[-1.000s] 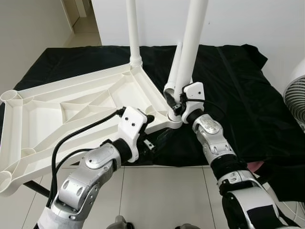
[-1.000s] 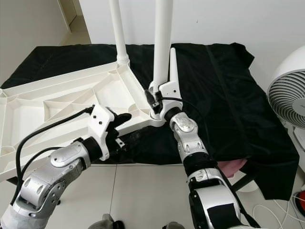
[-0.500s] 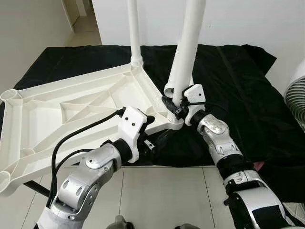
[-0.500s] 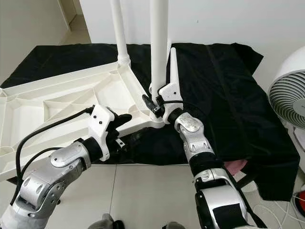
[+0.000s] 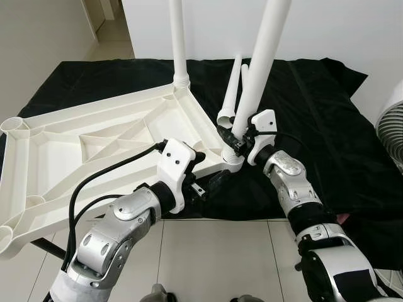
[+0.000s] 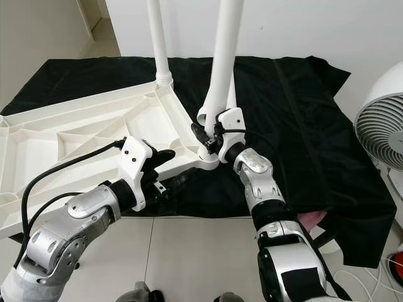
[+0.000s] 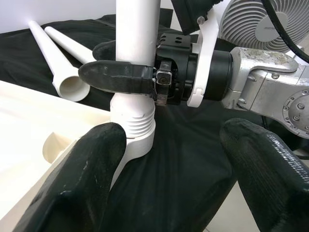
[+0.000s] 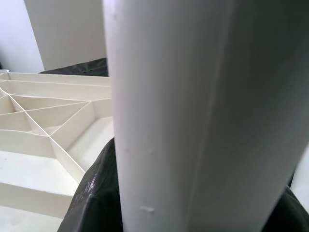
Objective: Building children table
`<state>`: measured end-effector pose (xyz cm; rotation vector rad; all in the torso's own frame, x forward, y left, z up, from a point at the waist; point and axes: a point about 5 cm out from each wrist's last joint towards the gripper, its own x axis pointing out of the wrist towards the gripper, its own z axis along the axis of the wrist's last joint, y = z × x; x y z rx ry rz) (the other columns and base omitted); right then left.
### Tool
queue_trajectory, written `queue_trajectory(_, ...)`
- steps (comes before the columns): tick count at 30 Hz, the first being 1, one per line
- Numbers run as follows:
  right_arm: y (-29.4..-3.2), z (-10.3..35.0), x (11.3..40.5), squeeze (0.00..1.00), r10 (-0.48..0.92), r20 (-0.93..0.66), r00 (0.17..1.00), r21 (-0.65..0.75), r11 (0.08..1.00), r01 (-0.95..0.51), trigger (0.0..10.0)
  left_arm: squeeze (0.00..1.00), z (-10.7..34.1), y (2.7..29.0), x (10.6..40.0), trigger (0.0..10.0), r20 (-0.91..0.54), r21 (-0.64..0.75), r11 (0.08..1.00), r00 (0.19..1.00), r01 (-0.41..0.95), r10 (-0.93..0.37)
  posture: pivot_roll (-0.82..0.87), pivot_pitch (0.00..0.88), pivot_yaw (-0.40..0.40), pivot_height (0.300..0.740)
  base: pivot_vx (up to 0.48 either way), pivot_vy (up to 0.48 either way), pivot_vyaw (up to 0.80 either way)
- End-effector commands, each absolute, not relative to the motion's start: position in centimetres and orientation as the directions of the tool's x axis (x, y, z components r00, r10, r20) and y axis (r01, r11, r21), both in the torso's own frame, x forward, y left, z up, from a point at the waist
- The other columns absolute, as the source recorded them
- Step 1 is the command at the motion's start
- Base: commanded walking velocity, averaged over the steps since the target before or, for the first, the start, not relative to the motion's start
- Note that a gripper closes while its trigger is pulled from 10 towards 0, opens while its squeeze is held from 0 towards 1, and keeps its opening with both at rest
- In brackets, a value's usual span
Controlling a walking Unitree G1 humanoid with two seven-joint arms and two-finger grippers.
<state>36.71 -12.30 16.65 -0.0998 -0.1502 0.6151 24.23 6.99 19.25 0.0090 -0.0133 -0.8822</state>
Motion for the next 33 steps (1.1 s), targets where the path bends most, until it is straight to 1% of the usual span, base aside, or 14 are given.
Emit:
queue_trajectory(1,-12.5,14.3,36.4,0.00,0.570,0.010,0.821,-0.087,0.819,-0.568,10.0,0.00,19.7,6.9,24.0,10.0,0.012,0.030,0.607,0.607,0.794,-0.794,-0.04,0.071,0.063,0.740,0.000,0.000,0.00)
queue_trajectory(4,-12.3,14.0,36.6,0.00,0.549,-0.003,0.836,-0.062,0.834,-0.548,10.0,0.00,19.8,7.0,24.0,10.0,0.014,0.031,0.610,0.610,0.791,-0.792,-0.04,0.070,0.061,0.740,0.000,0.000,0.00)
queue_trajectory(11,-11.4,14.0,36.8,0.00,0.552,-0.021,0.834,-0.045,0.832,-0.552,10.0,0.00,19.8,6.9,24.0,10.0,0.019,0.028,0.614,0.613,0.789,-0.790,-0.03,0.070,0.054,0.740,0.000,0.000,0.00)
queue_trajectory(24,-10.3,14.2,37.0,0.00,0.579,-0.020,0.815,-0.078,0.812,-0.579,10.0,0.00,19.9,6.8,23.9,10.0,0.028,0.026,0.625,0.625,0.780,-0.781,-0.02,0.077,0.037,0.740,0.000,0.000,0.00)
queue_trajectory(25,-10.1,14.3,36.8,0.00,0.592,-0.005,0.806,-0.108,0.801,-0.589,10.0,0.00,20.0,6.7,23.9,10.0,0.032,0.026,0.628,0.627,0.778,-0.778,-0.02,0.083,0.033,0.740,0.000,0.000,0.00)
queue_trajectory(26,-10.1,14.3,36.8,0.00,0.592,-0.005,0.806,-0.108,0.801,-0.589,10.0,0.00,20.0,6.7,23.9,10.0,0.032,0.026,0.628,0.627,0.778,-0.778,-0.02,0.083,0.033,0.740,0.000,0.000,0.00)
queue_trajectory(27,-9.9,14.4,36.6,0.00,0.603,0.010,0.798,-0.158,0.789,-0.594,10.0,0.00,20.0,6.7,23.9,10.0,0.036,0.027,0.633,0.632,0.773,-0.774,-0.02,0.086,0.031,0.740,0.000,0.000,0.00)
queue_trajectory(33,-10.5,13.3,35.6,0.00,0.603,0.025,0.797,-0.137,0.792,-0.595,10.0,0.00,20.1,6.7,23.9,10.0,0.042,0.026,0.638,0.637,0.769,-0.770,-0.03,0.091,0.033,0.740,0.000,0.000,0.00)
